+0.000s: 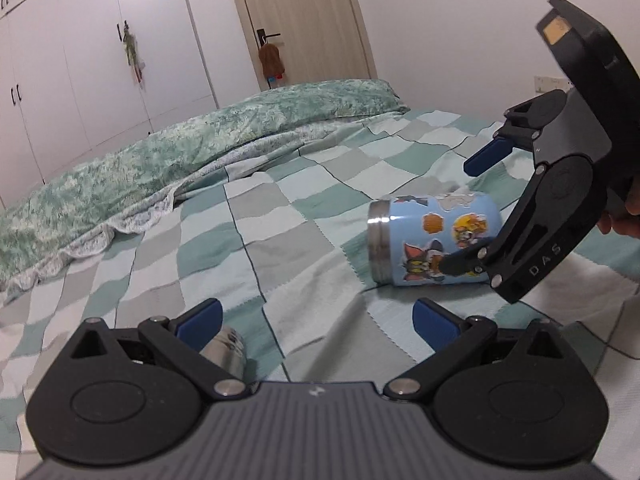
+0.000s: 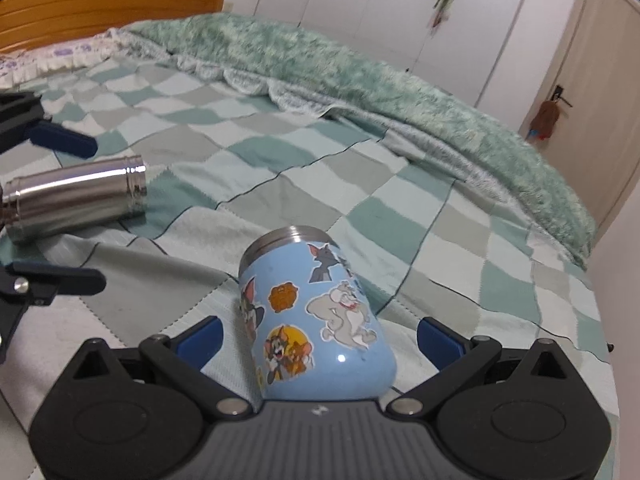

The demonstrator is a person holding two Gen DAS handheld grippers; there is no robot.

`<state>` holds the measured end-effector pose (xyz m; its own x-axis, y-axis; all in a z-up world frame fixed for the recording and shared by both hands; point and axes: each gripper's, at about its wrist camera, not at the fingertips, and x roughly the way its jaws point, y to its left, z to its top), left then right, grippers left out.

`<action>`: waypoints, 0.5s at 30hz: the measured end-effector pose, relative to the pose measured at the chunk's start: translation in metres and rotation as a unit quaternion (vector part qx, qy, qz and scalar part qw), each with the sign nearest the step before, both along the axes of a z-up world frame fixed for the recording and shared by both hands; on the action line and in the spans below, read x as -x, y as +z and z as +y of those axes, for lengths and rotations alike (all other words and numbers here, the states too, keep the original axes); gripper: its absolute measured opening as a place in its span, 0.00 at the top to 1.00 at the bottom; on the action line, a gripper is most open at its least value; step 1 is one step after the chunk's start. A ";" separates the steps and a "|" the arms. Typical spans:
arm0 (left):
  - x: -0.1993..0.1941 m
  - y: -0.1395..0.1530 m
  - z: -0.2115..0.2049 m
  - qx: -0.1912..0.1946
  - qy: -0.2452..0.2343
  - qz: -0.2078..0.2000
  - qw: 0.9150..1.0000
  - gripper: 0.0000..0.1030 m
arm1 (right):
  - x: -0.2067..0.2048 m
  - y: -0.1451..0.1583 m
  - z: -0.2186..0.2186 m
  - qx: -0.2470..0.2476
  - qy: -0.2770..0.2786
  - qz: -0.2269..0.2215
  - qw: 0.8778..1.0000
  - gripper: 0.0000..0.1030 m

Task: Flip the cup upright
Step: 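Lift the blue cup with the right gripper and rotate it toward upright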

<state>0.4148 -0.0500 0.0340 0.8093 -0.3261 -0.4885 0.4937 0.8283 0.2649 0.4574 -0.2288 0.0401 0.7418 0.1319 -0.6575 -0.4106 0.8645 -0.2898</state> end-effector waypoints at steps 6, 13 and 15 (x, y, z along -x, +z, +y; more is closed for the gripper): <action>-0.010 -0.008 -0.002 0.006 -0.005 0.018 1.000 0.00 | -0.021 -0.011 0.008 0.010 0.008 0.035 0.999 0.01; -0.015 -0.014 -0.007 -0.002 -0.007 0.025 1.000 0.00 | -0.038 -0.030 0.011 0.032 0.010 0.053 0.998 0.11; -0.016 -0.014 -0.006 -0.001 -0.006 0.027 1.000 0.00 | -0.041 -0.033 0.012 0.042 0.017 0.057 0.997 0.12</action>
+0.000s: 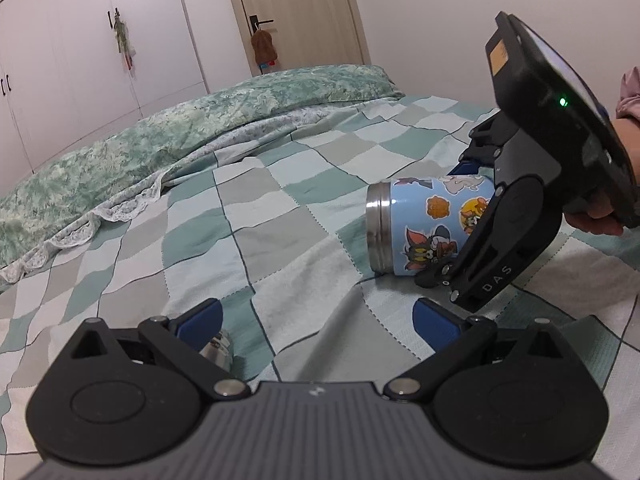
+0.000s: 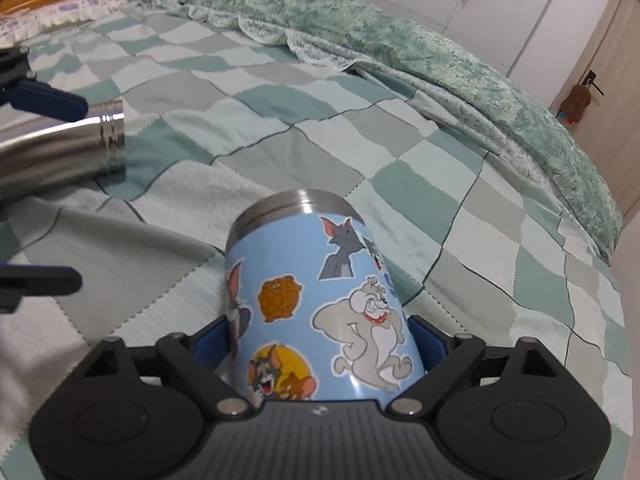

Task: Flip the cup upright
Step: 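Lift the blue cup with the right gripper and rotate it toward upright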

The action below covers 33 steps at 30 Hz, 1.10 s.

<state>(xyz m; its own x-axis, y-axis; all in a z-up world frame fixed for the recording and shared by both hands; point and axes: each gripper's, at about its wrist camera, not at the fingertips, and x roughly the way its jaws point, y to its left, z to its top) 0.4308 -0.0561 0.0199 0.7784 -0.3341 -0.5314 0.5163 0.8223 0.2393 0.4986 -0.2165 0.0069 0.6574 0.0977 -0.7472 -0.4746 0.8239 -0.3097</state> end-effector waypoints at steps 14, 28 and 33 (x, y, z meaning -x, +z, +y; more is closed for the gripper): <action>0.005 0.002 -0.001 0.003 -0.004 -0.006 1.000 0.00 | 0.013 0.003 0.003 0.033 0.051 -0.017 0.998 0.15; 0.060 0.045 -0.007 0.028 -0.002 -0.022 0.999 0.00 | 0.077 0.062 0.001 0.031 0.049 -0.059 0.997 0.15; 0.107 0.071 -0.009 0.034 0.001 -0.037 0.999 0.00 | 0.126 0.090 0.003 0.024 0.045 -0.069 0.996 0.15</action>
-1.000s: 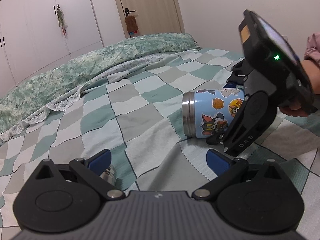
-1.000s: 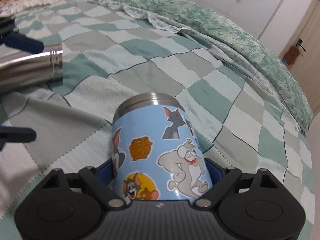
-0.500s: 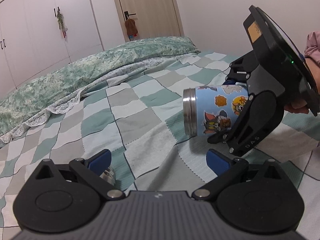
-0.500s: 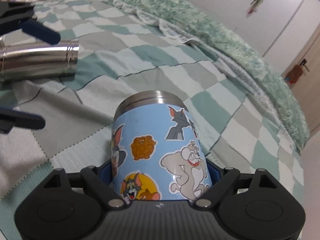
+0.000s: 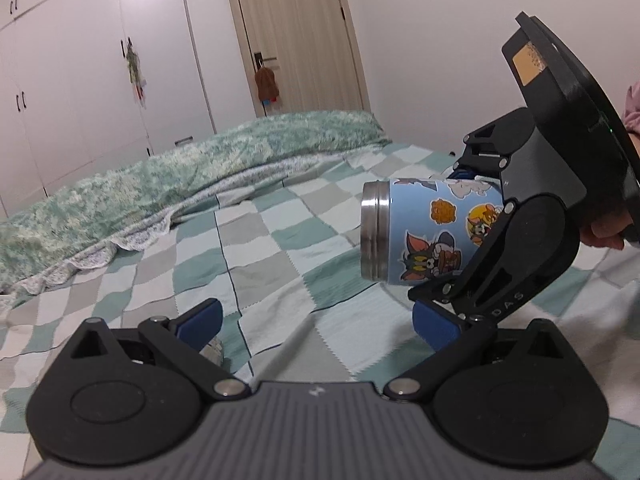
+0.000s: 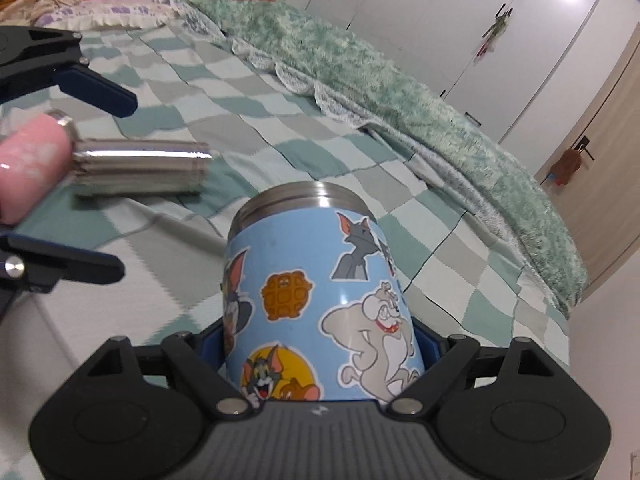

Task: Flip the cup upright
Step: 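Lift the blue cup with the right gripper and rotate it toward upright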

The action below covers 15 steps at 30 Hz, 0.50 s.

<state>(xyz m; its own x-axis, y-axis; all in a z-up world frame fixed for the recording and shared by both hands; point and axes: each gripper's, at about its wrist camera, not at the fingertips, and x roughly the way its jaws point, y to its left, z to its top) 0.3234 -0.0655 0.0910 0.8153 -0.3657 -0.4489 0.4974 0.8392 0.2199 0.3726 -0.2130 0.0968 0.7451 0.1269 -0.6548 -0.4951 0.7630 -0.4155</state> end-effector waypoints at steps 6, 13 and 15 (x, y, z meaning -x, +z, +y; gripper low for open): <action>0.072 0.027 0.009 0.010 0.010 -0.017 1.000 0.00 | 0.072 0.029 0.010 0.001 0.000 -0.006 1.000 0.15; 0.154 0.037 0.033 0.024 0.034 -0.026 0.999 0.00 | 0.152 0.028 0.036 -0.008 0.010 0.015 1.000 0.15; 0.174 0.032 0.042 0.026 0.042 -0.024 0.998 0.00 | 0.167 0.019 0.042 -0.019 0.007 0.028 0.999 0.15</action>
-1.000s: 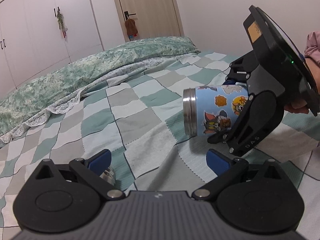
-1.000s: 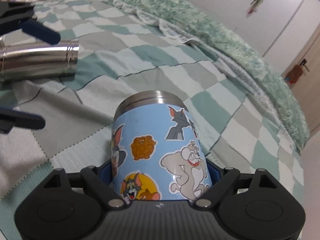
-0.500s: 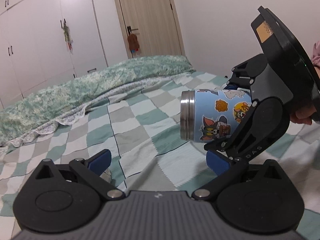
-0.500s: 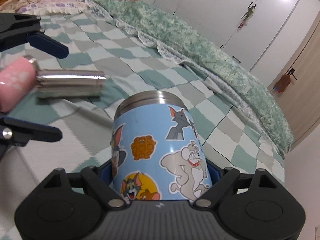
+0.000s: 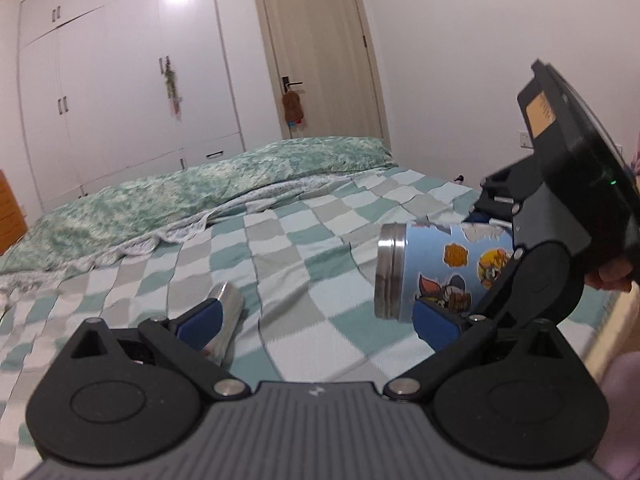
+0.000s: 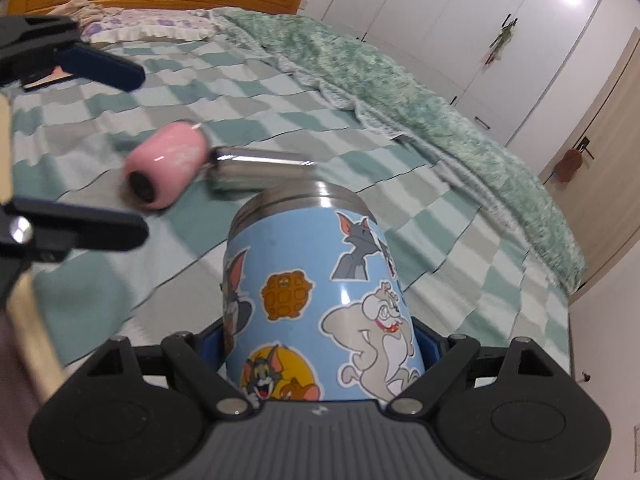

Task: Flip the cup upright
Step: 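Lift the blue cup with the right gripper and rotate it toward upright, then lower the blue cup onto the quilt and open the right gripper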

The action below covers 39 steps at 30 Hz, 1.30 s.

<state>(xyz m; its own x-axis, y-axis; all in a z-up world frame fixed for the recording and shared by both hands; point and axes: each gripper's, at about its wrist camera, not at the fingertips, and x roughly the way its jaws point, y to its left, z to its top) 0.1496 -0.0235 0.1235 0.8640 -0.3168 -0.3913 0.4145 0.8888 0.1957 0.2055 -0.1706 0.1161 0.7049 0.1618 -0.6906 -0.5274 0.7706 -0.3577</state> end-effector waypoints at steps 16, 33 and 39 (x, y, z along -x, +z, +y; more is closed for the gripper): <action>0.068 -0.048 0.056 -0.001 0.072 0.044 0.996 0.00 | 0.015 -0.099 0.036 -0.012 -0.059 0.080 0.995 0.15; 0.092 -0.028 0.014 0.008 0.090 0.044 0.995 0.00 | 0.064 -0.027 -0.032 -0.155 -0.036 0.014 0.987 0.00; 0.082 -0.030 -0.025 0.024 0.106 0.075 0.991 0.00 | 0.078 -0.023 -0.102 -0.187 -0.091 -0.022 0.978 0.00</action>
